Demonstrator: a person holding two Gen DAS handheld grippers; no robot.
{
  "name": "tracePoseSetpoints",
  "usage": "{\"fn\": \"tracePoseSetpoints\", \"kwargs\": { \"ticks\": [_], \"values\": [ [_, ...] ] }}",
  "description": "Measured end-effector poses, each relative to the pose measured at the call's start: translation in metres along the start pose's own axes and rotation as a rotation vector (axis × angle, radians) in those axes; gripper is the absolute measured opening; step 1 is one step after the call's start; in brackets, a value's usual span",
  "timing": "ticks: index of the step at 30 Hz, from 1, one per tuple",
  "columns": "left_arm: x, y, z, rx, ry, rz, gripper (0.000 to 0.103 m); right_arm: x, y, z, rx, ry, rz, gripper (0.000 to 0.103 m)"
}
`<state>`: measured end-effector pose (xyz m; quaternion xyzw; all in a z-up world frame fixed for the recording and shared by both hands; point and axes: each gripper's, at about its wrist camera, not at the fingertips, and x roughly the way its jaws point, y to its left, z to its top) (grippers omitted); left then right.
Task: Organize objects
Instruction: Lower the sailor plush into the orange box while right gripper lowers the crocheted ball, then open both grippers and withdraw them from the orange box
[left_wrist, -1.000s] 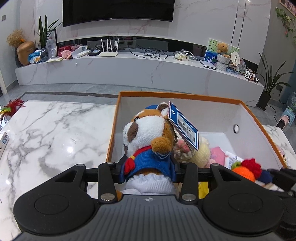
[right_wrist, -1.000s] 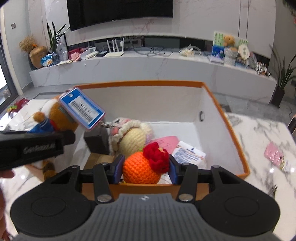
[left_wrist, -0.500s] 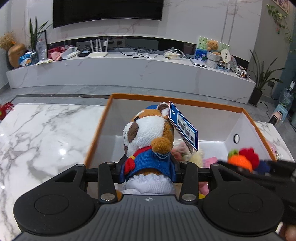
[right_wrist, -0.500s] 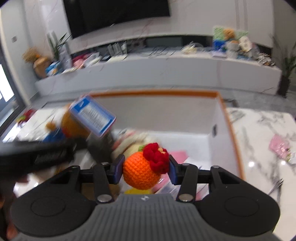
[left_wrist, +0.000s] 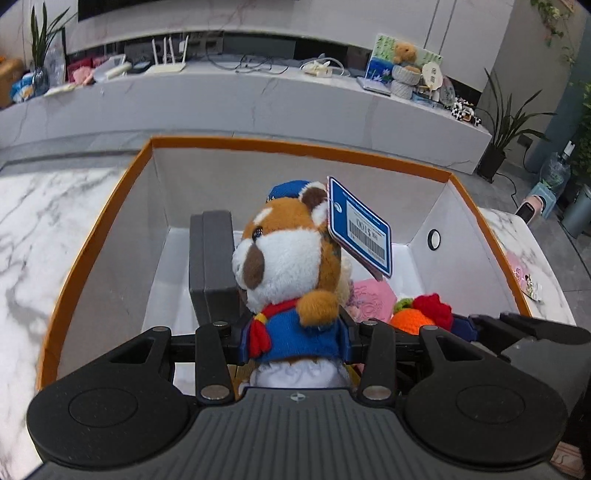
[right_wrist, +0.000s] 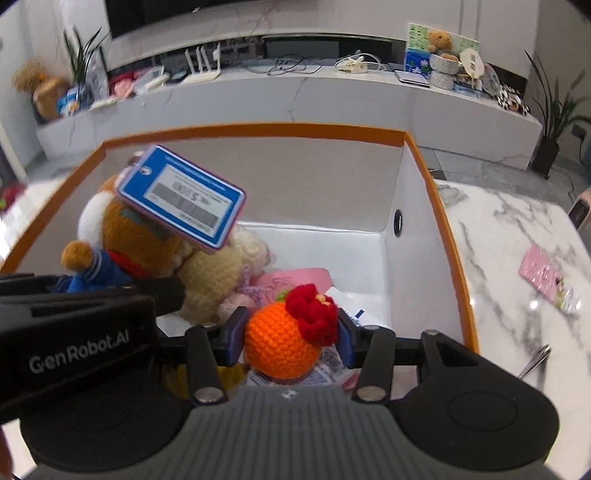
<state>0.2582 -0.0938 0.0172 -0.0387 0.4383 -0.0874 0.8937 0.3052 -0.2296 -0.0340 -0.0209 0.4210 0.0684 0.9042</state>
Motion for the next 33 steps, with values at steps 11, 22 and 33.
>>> {"fn": "tracePoseSetpoints", "kwargs": {
  "ticks": [11,22,33],
  "values": [
    [0.014,0.014,-0.001,-0.003,0.047,-0.042,0.052,0.005,0.004,0.003,-0.057,0.028,0.004,0.051],
    [0.013,0.012,-0.003,-0.018,0.047,-0.015,0.06,0.003,0.007,0.001,-0.069,0.023,-0.012,0.057],
    [-0.001,0.005,-0.001,0.013,0.0,0.003,0.088,-0.005,0.015,0.003,-0.06,-0.005,0.021,0.079]
  ]
}}
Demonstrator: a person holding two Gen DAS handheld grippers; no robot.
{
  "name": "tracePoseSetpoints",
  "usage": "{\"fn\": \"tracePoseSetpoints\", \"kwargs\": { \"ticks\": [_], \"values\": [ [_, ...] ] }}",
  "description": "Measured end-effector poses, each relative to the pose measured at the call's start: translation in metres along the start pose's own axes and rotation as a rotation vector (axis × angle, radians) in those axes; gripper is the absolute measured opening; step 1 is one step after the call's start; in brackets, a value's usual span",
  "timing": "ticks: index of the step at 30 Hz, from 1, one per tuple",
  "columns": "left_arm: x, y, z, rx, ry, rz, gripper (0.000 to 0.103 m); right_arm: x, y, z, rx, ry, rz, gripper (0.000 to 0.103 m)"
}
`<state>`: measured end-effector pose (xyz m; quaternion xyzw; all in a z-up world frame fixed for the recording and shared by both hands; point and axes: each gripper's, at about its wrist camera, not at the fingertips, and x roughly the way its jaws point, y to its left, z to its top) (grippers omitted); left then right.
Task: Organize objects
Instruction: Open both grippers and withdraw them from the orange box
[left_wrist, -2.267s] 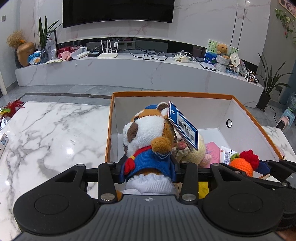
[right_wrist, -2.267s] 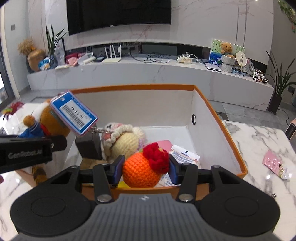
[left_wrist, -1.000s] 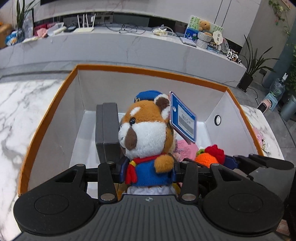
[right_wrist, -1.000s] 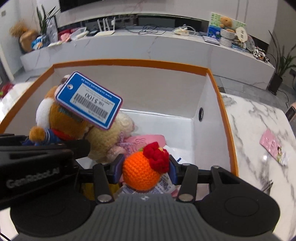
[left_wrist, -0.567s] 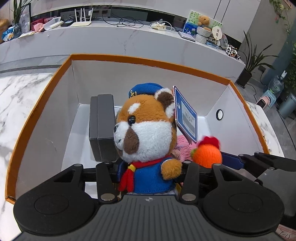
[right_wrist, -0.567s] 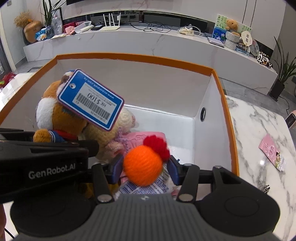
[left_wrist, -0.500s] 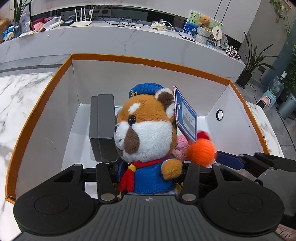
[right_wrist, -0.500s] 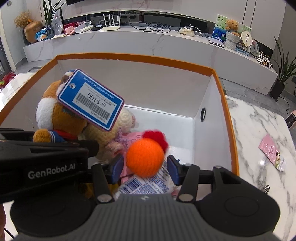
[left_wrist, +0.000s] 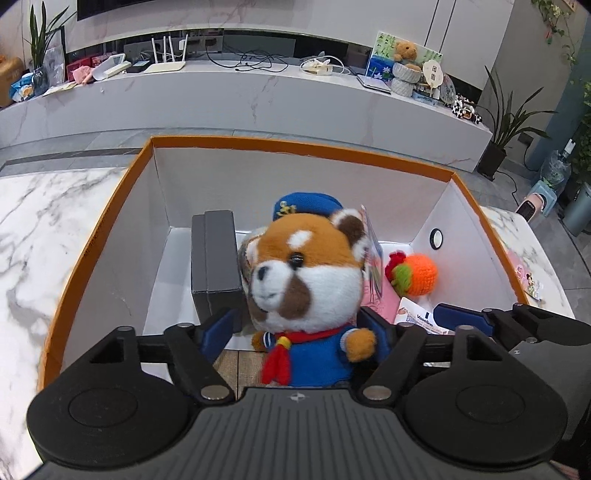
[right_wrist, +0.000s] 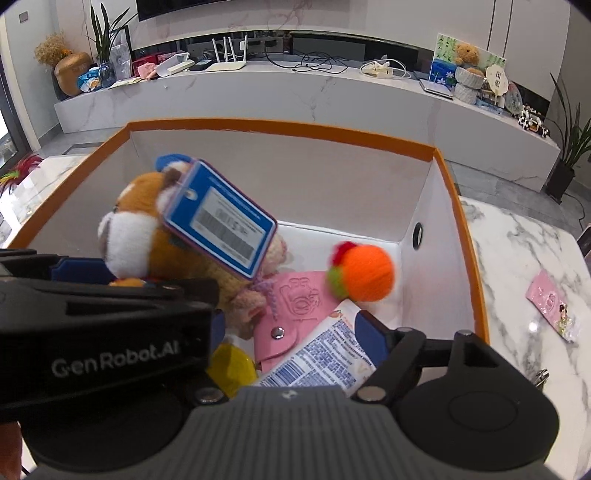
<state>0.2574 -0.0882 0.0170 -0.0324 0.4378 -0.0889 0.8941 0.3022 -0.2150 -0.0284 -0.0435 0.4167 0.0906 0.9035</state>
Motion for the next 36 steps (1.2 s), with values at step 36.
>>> {"fn": "tracePoseSetpoints", "kwargs": {
  "ticks": [36],
  "values": [
    [-0.096,0.002,-0.002,0.088,-0.152,0.006,0.09,-0.097,0.019,-0.012,-0.076,-0.137,-0.056,0.098]
  ]
}}
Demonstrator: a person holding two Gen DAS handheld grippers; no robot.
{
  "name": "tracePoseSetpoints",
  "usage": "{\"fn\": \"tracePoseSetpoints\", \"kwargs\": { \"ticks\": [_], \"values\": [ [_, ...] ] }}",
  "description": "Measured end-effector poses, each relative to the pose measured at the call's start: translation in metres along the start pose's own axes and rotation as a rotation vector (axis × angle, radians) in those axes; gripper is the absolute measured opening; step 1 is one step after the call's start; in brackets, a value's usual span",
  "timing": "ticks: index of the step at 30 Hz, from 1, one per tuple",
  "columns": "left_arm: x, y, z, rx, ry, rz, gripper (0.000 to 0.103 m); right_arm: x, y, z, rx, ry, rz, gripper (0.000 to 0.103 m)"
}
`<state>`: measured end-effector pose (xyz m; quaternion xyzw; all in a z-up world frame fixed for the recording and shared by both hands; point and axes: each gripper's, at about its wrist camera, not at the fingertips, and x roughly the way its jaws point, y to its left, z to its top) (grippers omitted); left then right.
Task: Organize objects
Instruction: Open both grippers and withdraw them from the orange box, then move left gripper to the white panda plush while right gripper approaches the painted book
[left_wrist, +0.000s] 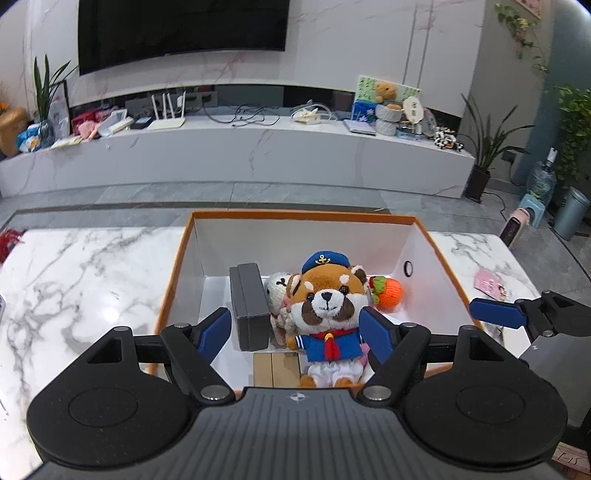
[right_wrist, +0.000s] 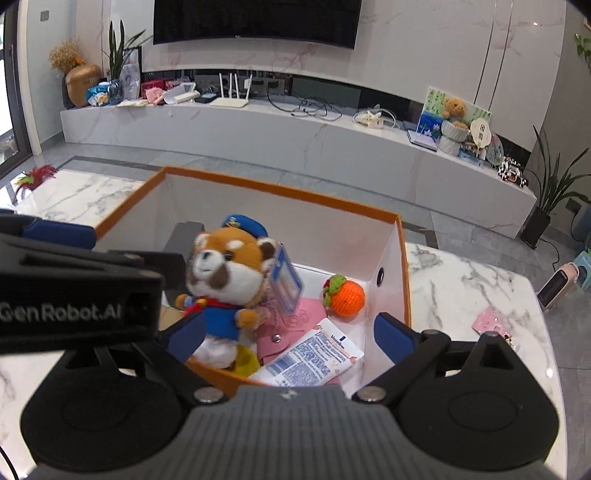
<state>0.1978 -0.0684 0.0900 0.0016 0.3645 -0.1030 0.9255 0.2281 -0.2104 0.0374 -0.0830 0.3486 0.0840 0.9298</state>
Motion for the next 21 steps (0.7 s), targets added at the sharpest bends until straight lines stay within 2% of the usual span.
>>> {"fn": "tracePoseSetpoints", "kwargs": {
  "ticks": [6,8,12,14,18,21],
  "values": [
    [-0.026,0.01,-0.009,0.011,0.0,-0.051,0.09,-0.028,0.01,-0.011,-0.07,-0.007,0.007,0.098],
    [-0.032,0.013,-0.016,0.017,0.01,-0.068,0.09,-0.041,0.01,-0.017,-0.089,-0.007,0.038,0.098],
    [-0.041,0.009,-0.041,0.094,0.016,-0.054,0.09,-0.061,0.016,-0.033,-0.14,-0.004,0.072,0.099],
    [-0.041,0.008,-0.054,0.114,0.041,-0.071,0.09,-0.067,0.022,-0.046,-0.185,0.021,0.089,0.099],
    [-0.04,0.01,-0.079,0.146,0.064,-0.134,0.09,-0.072,0.043,-0.078,-0.296,0.088,0.174,0.099],
    [-0.036,0.011,-0.091,0.168,0.08,-0.156,0.09,-0.077,0.056,-0.109,-0.317,0.128,0.256,0.099]
  ]
}}
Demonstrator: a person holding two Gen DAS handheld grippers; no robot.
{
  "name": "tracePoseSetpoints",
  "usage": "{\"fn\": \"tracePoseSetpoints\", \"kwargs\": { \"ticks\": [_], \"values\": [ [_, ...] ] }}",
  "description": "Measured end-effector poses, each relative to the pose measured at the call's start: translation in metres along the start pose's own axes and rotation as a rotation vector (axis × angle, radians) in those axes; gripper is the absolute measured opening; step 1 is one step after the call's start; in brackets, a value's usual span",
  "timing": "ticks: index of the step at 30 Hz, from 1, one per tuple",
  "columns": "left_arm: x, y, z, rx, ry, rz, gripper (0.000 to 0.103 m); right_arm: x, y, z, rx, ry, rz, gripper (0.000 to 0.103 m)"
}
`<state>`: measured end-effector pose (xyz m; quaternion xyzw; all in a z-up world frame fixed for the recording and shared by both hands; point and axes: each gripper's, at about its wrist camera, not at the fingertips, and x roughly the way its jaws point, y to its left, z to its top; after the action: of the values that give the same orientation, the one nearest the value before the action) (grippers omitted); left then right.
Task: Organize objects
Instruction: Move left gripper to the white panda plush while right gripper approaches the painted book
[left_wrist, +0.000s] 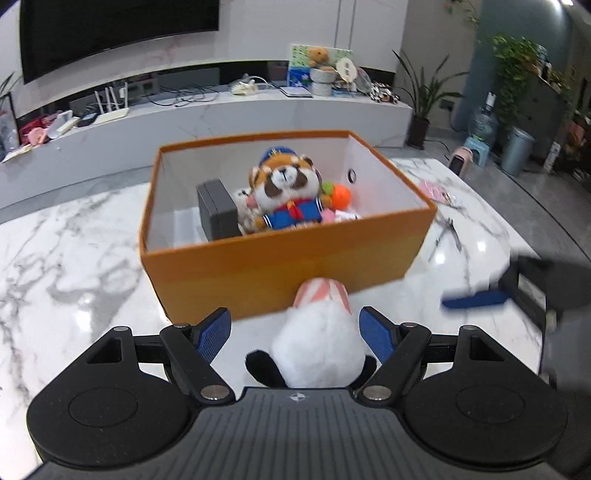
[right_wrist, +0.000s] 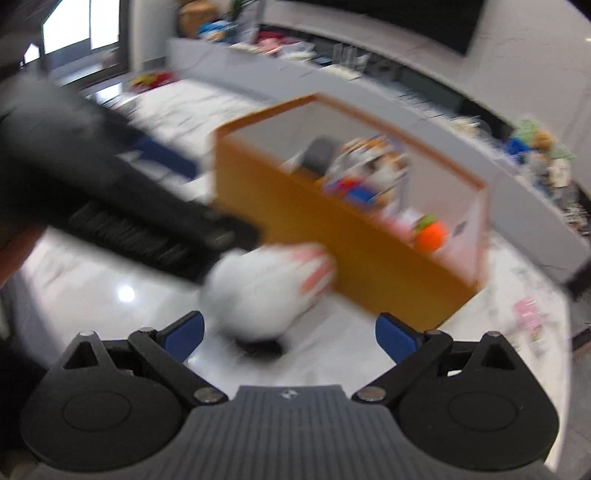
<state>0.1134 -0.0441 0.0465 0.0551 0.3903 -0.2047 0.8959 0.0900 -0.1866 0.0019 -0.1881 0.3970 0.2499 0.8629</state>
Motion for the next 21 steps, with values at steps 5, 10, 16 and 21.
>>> {"fn": "tracePoseSetpoints", "kwargs": {
  "ticks": [5,10,16,21],
  "values": [
    [0.013,0.0,-0.004,0.047,0.027,-0.032,0.09,0.008,0.04,-0.026,-0.181,-0.009,0.168,0.099],
    [0.024,-0.001,-0.012,0.077,0.058,-0.032,0.09,0.017,0.065,-0.04,-0.433,-0.062,0.269,0.1],
    [0.04,0.0,-0.009,0.07,0.092,-0.09,0.09,0.037,0.064,-0.044,-0.453,-0.042,0.337,0.1],
    [0.06,-0.008,-0.007,0.104,0.129,-0.153,0.09,0.047,0.06,-0.045,-0.417,-0.013,0.363,0.1]
  ]
}}
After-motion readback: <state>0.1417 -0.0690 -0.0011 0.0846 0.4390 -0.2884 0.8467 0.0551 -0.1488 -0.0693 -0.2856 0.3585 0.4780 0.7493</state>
